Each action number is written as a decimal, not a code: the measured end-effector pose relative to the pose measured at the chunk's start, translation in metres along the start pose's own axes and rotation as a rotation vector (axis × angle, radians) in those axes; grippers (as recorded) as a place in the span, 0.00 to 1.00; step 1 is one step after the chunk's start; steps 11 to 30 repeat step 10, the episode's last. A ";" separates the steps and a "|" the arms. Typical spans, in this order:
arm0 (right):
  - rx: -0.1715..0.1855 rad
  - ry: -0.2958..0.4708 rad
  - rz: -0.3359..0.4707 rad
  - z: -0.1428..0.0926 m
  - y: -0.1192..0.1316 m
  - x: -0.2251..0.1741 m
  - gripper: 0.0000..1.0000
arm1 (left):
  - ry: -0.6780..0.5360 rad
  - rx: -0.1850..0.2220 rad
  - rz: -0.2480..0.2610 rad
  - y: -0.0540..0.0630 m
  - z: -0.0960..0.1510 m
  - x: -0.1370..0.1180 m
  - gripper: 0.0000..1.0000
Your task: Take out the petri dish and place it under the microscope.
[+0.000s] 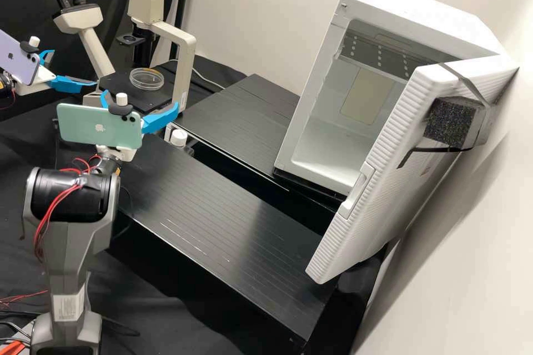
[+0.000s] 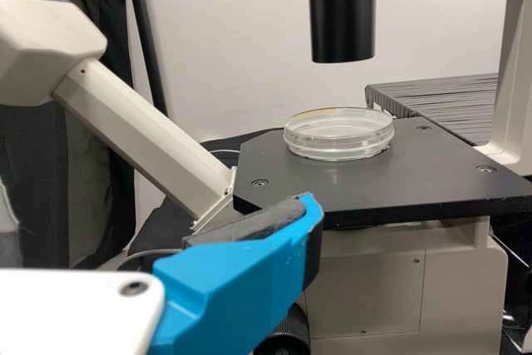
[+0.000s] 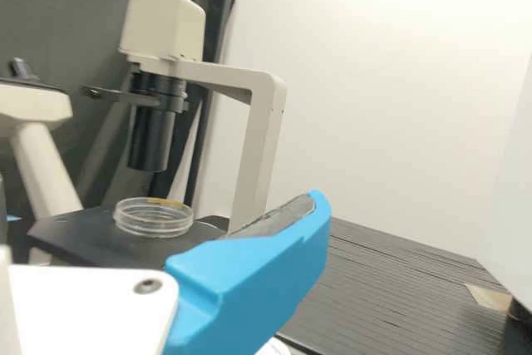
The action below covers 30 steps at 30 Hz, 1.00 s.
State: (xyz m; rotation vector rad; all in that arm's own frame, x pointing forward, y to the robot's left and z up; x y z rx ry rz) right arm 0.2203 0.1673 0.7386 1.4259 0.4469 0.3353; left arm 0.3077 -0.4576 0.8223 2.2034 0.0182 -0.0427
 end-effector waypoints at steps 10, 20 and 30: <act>0.045 0.027 -0.045 0.017 0.012 -0.045 1.00 | 0.000 0.000 0.000 0.000 0.000 0.000 1.00; 0.045 0.027 -0.045 0.017 0.012 -0.045 1.00 | 0.000 0.000 0.000 0.000 0.000 0.000 1.00; 0.045 0.027 -0.045 0.017 0.012 -0.045 1.00 | 0.000 0.000 0.000 0.000 0.000 0.000 1.00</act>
